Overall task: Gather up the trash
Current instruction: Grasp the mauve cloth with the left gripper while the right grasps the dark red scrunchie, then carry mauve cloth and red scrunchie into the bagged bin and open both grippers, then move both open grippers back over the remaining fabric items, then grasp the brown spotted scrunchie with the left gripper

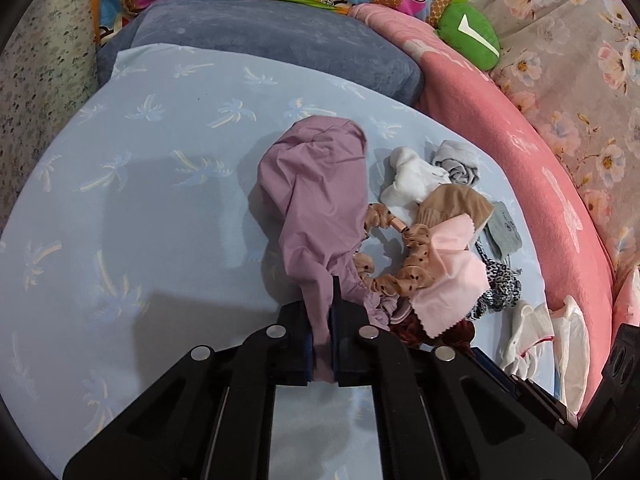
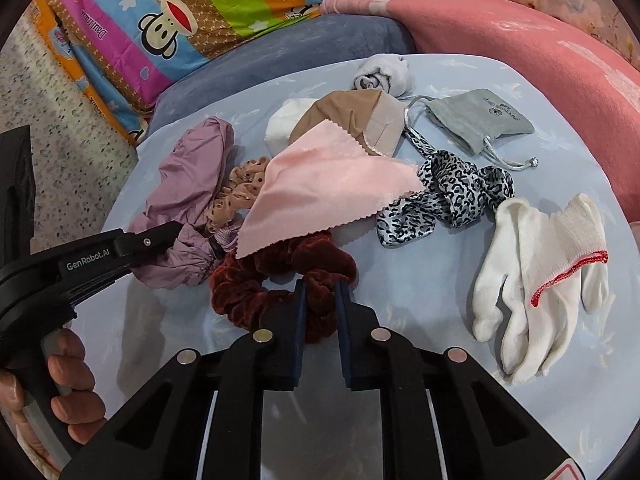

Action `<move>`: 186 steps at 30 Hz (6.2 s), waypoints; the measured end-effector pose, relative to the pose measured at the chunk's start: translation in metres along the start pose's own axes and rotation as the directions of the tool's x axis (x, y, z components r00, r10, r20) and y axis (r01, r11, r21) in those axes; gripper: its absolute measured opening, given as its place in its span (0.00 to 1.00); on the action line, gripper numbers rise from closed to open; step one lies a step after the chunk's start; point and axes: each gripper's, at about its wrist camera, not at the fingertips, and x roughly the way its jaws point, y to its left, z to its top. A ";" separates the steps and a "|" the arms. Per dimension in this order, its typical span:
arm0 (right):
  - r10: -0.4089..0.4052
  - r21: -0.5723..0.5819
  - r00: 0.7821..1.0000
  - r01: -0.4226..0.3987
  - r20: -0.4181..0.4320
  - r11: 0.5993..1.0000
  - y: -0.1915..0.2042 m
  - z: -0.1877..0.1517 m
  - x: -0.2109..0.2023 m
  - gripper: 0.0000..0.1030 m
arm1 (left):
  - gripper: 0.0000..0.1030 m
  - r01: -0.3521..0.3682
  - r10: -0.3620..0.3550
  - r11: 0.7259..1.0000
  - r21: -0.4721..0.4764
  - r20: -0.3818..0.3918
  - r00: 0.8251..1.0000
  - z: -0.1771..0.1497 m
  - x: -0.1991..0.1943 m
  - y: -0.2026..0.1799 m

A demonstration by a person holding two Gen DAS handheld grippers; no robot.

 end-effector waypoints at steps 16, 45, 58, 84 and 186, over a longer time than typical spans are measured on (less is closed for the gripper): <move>0.030 0.021 0.981 -0.034 0.190 0.999 -0.021 0.000 -0.110 0.10 | 0.05 0.026 -0.041 0.992 0.124 0.120 0.992 0.000 -0.061 -0.073; -0.314 0.399 0.872 0.154 0.374 0.904 -0.266 -0.052 -0.269 0.10 | 0.05 0.200 -0.226 0.824 0.531 -0.017 0.974 -0.078 -0.048 -0.311; -0.375 0.485 0.861 0.180 0.343 0.856 -0.324 -0.071 -0.277 0.11 | 0.07 0.260 -0.255 0.728 0.634 -0.102 0.962 -0.115 -0.025 -0.383; -0.338 0.447 0.885 0.173 0.320 0.878 -0.306 -0.063 -0.253 0.19 | 0.64 0.182 -0.219 0.803 0.568 -0.003 0.976 -0.101 -0.021 -0.356; -0.013 -0.041 0.999 0.014 0.042 0.999 0.003 0.047 0.021 0.46 | 0.15 -0.076 0.077 0.987 0.140 -0.002 0.997 0.035 0.041 -0.007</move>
